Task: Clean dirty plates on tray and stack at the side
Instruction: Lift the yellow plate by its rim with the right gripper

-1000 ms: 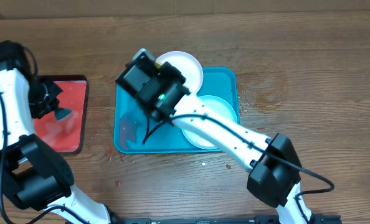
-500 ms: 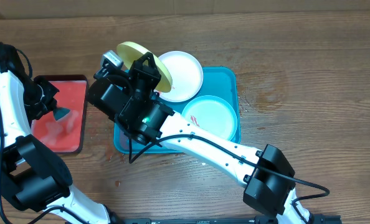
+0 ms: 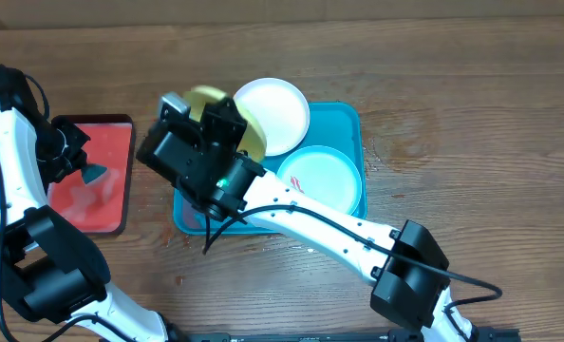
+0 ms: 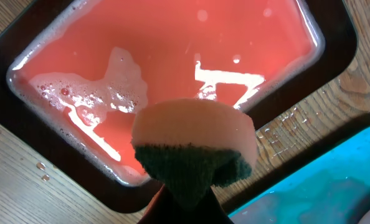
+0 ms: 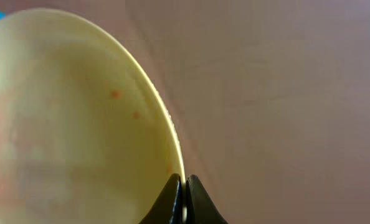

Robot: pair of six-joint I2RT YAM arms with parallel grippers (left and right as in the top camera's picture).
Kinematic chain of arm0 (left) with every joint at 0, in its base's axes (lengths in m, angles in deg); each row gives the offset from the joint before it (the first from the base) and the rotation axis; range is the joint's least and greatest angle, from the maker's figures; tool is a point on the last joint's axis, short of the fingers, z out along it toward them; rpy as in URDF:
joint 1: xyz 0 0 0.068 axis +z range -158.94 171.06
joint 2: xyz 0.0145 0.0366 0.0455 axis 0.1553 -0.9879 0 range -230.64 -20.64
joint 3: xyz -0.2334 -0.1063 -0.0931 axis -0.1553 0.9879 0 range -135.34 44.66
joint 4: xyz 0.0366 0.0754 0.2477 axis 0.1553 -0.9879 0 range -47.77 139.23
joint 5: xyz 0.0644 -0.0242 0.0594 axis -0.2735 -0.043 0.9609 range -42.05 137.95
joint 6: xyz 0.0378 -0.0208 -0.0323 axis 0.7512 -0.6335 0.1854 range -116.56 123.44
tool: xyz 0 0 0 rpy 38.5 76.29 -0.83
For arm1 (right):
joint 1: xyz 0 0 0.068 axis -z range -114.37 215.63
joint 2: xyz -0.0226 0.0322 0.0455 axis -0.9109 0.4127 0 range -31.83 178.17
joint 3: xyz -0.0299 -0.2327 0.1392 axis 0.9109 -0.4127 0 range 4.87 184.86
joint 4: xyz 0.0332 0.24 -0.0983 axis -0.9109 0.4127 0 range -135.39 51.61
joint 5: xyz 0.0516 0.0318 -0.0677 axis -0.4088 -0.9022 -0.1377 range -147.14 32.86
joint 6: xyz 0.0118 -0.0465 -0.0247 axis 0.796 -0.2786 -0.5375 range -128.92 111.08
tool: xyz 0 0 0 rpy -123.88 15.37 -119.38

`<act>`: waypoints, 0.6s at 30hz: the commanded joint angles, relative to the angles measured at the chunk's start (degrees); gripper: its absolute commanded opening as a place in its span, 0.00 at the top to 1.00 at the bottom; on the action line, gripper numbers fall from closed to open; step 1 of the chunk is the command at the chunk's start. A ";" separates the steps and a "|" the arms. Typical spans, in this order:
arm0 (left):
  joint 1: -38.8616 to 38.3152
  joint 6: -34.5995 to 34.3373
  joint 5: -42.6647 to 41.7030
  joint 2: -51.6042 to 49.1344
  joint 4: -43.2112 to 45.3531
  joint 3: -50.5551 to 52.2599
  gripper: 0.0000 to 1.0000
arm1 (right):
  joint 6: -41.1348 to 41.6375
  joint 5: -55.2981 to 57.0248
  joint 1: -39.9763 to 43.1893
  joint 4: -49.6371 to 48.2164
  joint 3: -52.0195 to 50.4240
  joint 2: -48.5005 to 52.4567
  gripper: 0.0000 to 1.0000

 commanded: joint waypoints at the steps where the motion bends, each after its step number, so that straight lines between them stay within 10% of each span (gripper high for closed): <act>1: -0.22 -0.57 -0.68 0.02 0.07 -0.72 0.96 | 3.87 3.74 0.00 -3.74 1.11 -0.61 0.96; 5: -0.22 -0.57 -0.66 0.02 0.04 -0.72 0.96 | 5.77 17.73 0.48 -16.06 1.11 -0.63 0.96; 11: -0.22 -0.55 -0.90 0.02 0.00 -0.72 0.96 | -1.36 -14.40 0.96 1.22 1.09 -0.59 0.96; 18: -0.24 -0.57 -1.29 0.02 0.04 -0.72 0.96 | 22.88 -14.38 10.10 2.21 1.16 -0.83 0.96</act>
